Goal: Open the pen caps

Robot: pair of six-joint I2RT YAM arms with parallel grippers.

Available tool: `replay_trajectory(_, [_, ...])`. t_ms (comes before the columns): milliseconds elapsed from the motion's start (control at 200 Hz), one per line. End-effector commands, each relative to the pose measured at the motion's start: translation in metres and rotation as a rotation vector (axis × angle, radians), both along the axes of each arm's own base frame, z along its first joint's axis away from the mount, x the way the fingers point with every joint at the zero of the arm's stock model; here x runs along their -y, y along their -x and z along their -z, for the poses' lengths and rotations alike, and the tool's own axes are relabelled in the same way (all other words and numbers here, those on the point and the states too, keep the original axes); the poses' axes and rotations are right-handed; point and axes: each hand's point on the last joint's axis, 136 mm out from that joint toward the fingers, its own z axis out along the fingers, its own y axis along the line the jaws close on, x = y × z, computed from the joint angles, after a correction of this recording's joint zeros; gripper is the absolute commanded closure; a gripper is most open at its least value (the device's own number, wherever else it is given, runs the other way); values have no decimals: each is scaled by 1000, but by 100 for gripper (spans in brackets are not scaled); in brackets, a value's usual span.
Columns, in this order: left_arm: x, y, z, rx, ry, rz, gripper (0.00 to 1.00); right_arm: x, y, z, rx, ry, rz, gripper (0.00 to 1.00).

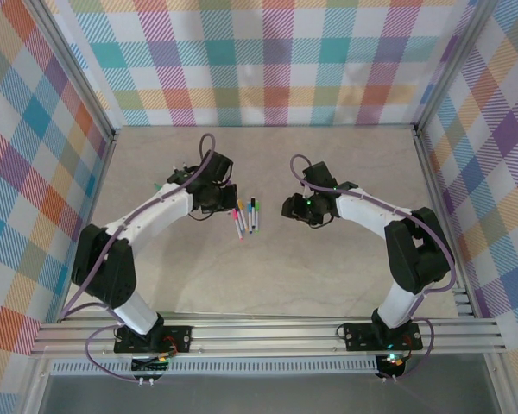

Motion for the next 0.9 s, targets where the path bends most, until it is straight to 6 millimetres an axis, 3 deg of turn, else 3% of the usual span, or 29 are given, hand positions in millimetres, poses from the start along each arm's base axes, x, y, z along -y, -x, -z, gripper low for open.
replay_trajectory(0, [25,19,-14,-29,116,143,100,-29,-9,-40,43,-211,-12,49])
replay_trajectory(125, [41,28,-19,-35,209,204,100,-37,-11,-52,52,-295,1,48])
replay_trajectory(300, [58,36,-11,-60,287,261,100,-48,-7,-63,31,-412,5,47])
replay_trajectory(715, [88,44,9,-130,296,335,100,-56,-10,-80,51,-490,-4,46])
replay_trajectory(895, [99,46,8,-132,289,360,100,-61,-10,-78,24,-494,-18,46])
